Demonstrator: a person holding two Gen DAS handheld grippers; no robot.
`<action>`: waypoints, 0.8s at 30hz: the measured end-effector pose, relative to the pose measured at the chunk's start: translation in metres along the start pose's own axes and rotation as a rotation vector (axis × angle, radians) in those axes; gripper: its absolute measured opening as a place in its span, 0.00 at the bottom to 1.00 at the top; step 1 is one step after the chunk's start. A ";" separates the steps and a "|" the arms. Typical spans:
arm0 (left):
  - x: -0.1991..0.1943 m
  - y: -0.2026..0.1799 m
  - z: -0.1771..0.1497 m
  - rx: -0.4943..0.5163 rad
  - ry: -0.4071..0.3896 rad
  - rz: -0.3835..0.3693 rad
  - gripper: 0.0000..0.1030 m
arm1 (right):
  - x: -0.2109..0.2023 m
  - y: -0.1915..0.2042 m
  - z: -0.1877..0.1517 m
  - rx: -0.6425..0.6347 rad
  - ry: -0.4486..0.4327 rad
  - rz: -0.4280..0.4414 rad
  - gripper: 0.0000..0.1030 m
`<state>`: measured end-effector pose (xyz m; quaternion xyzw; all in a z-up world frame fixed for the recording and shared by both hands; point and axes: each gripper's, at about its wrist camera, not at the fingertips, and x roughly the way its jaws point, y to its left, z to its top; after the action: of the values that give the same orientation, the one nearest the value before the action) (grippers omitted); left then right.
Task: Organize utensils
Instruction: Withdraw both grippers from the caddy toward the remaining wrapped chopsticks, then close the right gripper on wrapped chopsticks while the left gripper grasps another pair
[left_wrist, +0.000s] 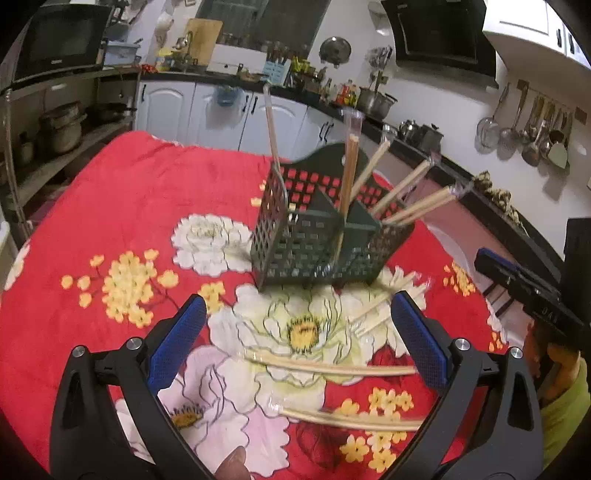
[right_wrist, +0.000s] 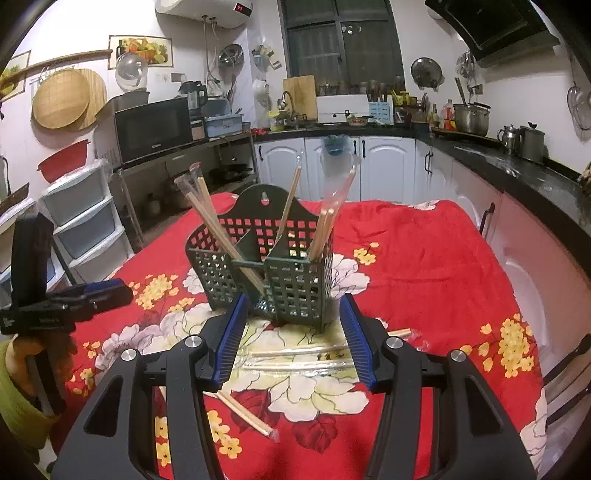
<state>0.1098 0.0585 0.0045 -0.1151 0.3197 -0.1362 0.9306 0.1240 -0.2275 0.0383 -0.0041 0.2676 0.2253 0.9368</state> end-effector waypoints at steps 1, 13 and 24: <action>0.001 0.000 -0.003 0.000 0.007 0.001 0.90 | 0.000 0.000 -0.001 -0.001 0.004 0.001 0.48; 0.014 -0.003 -0.030 0.005 0.084 -0.015 0.89 | 0.010 -0.005 -0.021 0.011 0.062 -0.010 0.48; 0.022 -0.004 -0.055 0.001 0.157 -0.039 0.64 | 0.015 -0.033 -0.030 0.051 0.092 -0.072 0.48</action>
<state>0.0916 0.0406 -0.0487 -0.1098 0.3894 -0.1633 0.8998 0.1343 -0.2551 0.0019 -0.0004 0.3156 0.1843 0.9308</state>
